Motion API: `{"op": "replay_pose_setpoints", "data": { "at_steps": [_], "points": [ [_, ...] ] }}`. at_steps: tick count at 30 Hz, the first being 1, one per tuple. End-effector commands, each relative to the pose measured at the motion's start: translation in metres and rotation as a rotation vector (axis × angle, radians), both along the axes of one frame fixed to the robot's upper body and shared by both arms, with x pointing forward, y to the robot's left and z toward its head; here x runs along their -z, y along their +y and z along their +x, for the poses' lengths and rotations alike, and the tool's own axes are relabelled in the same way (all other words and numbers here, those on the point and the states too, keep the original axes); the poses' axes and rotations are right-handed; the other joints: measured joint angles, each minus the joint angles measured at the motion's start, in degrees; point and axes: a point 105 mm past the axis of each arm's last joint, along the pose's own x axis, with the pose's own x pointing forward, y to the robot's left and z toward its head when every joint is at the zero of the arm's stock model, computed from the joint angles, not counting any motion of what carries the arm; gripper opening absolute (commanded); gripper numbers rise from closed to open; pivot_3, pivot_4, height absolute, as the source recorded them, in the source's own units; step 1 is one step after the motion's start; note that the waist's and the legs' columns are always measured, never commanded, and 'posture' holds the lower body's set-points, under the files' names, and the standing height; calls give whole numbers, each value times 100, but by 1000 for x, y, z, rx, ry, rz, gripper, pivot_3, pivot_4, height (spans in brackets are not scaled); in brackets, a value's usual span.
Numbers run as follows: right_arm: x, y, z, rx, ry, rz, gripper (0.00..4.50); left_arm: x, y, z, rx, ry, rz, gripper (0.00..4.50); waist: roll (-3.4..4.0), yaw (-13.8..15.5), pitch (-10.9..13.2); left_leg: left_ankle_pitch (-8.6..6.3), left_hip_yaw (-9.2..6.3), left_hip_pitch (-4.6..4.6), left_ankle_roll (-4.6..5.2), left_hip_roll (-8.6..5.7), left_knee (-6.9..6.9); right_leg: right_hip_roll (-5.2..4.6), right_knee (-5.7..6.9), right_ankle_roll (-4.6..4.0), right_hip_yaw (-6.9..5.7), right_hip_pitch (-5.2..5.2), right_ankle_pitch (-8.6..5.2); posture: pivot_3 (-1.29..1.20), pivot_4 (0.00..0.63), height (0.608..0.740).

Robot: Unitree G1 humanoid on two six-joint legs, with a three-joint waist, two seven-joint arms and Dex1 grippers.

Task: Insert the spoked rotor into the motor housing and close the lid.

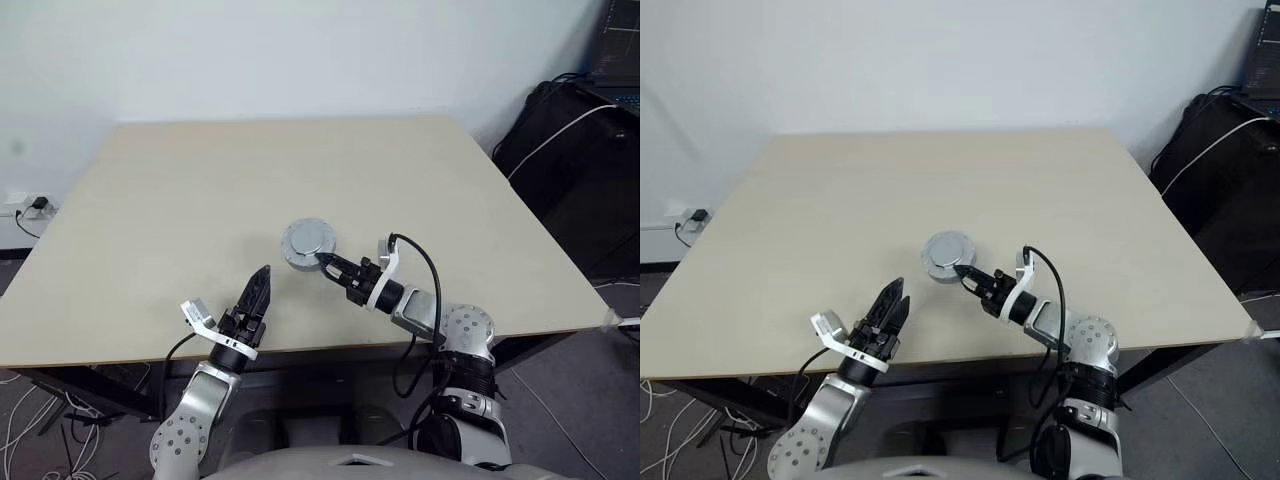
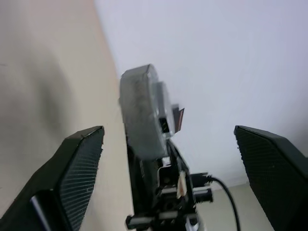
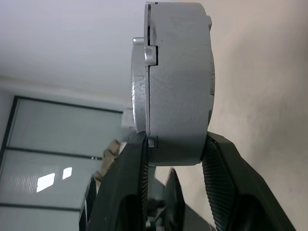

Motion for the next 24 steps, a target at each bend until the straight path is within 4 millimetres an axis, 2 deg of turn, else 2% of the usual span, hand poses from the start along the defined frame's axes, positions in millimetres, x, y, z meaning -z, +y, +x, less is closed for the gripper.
{"op": "replay_pose_setpoints", "data": {
  "at_steps": [1,9,19,24],
  "points": [
    [-27,9,-8,-71,-103,61,1265,-13,-28,5,-12,-6,-203,4466,0,1,0,0,0,0,0,0,0,0,0,0,0,1,0,0,0,740],
    [-31,13,-22,-139,-116,55,1265,-9,-35,6,17,33,-238,4466,-1,10,1,-1,-2,3,0,-1,3,-2,-1,1,-1,1,0,0,0,740],
    [-25,18,-41,-261,-93,22,1265,-10,-43,5,70,35,-254,4466,-1,5,0,-1,-1,2,1,-1,3,-1,-1,1,-1,3,0,0,0,740],
    [-23,18,-42,-269,-88,7,1265,-8,-47,5,93,49,-261,4466,-2,7,0,-1,-1,2,1,-1,3,-1,-1,1,-1,4,1,0,0,740]
  ]
}}
